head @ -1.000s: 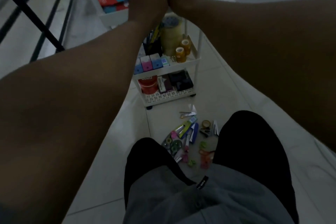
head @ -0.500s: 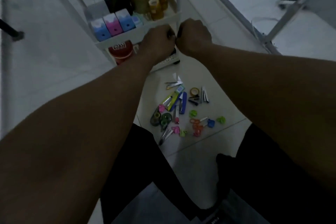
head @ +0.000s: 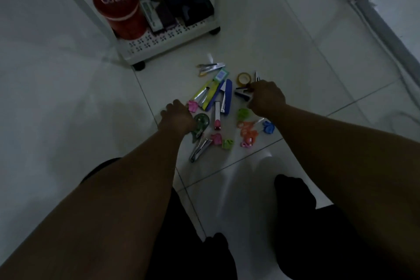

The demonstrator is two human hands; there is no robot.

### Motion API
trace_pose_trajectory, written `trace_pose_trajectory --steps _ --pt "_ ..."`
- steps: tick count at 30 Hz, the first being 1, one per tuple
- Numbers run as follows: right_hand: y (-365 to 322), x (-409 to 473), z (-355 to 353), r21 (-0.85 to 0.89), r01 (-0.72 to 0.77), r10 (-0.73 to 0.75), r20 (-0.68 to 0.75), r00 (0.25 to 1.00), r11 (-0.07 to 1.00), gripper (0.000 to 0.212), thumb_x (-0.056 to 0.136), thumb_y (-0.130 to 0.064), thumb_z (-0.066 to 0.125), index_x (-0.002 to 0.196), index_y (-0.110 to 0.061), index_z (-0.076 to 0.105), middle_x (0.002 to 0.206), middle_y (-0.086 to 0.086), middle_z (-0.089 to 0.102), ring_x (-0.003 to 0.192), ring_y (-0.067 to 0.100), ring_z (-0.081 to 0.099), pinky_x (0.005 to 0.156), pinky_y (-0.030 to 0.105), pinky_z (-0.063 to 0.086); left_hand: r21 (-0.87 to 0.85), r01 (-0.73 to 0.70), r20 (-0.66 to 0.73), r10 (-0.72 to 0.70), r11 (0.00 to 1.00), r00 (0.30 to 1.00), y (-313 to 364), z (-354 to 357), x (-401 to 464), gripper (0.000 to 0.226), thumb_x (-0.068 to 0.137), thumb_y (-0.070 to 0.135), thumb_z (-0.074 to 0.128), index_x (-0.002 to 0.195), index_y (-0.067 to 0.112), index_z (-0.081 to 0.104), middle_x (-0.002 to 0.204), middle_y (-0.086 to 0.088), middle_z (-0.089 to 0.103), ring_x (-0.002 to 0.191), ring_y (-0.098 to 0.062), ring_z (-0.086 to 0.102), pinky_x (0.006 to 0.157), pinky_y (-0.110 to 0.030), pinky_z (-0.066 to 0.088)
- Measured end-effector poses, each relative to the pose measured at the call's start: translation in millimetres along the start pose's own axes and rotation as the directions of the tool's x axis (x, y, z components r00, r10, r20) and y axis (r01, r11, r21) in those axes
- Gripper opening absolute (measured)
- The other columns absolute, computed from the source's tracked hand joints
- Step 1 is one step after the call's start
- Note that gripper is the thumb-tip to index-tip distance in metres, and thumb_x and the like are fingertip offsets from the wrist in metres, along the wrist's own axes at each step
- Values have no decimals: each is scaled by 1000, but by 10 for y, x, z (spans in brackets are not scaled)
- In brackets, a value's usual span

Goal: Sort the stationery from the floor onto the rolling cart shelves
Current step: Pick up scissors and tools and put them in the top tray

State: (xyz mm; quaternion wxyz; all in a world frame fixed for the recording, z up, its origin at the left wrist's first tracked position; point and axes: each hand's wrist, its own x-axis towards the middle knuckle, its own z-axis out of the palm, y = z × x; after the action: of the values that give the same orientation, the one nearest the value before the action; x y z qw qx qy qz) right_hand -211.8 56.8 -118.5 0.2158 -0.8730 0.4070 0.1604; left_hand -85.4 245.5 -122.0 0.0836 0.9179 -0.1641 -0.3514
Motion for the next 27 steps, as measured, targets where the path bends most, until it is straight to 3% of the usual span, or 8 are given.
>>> trace_pose_trajectory --steps 5,11,14,17,20,23,27 --pt "74 34 281 -45 3 -6 -68 998 999 45 89 -11 56 133 -10 46 129 18 43 114 37 47 84 43 46 -90 94 38 -91 992 995 -237 353 -114 123 59 42 88 147 8 9 148 -19 21 138 -38 21 107 -58 32" --pt "120 176 336 -122 3 -12 -75 997 993 60 90 -15 55 144 -14 29 141 15 32 123 37 38 90 46 41 -71 67 6 -67 995 998 -256 524 -117 144 51 57 87 150 13 -9 153 -17 9 142 -36 10 105 -62 29" --pt "102 226 347 -77 -15 5 -127 992 997 62 88 -19 59 143 -12 31 138 15 37 121 36 40 90 46 41 -49 65 -6 -65 997 998 -267 552 -83 142 53 59 85 151 15 -8 153 -16 9 142 -36 10 105 -60 29" --pt "78 264 344 -141 42 -58 -110 992 989 66 86 -23 64 143 -17 31 137 15 37 121 36 39 92 47 40 -99 43 -49 -48 994 998 -275 553 -30 121 61 56 82 148 14 9 146 -17 19 138 -37 19 105 -55 34" --pt "53 254 359 -219 77 -92 -62 994 973 53 90 -17 54 140 -14 35 136 19 38 122 37 39 95 47 39 -136 -6 -117 -10 991 993 -284 556 -9 93 66 47 81 134 8 32 133 -19 33 126 -39 34 97 -50 42" --pt "26 167 416 -240 47 -64 -63 996 970 46 89 -17 53 132 -10 40 131 20 42 118 37 43 93 46 40 -124 11 -117 -26 992 993 -263 570 -9 90 67 46 80 131 4 33 131 -19 36 123 -38 37 95 -47 43" --pt "-25 67 526 -19 -49 51 87 995 999 57 79 -26 67 125 -7 39 128 17 45 117 35 47 93 47 45 -218 18 -113 -43 976 993 -178 597 11 84 65 42 80 125 8 32 125 -14 43 117 -35 44 90 -50 47"
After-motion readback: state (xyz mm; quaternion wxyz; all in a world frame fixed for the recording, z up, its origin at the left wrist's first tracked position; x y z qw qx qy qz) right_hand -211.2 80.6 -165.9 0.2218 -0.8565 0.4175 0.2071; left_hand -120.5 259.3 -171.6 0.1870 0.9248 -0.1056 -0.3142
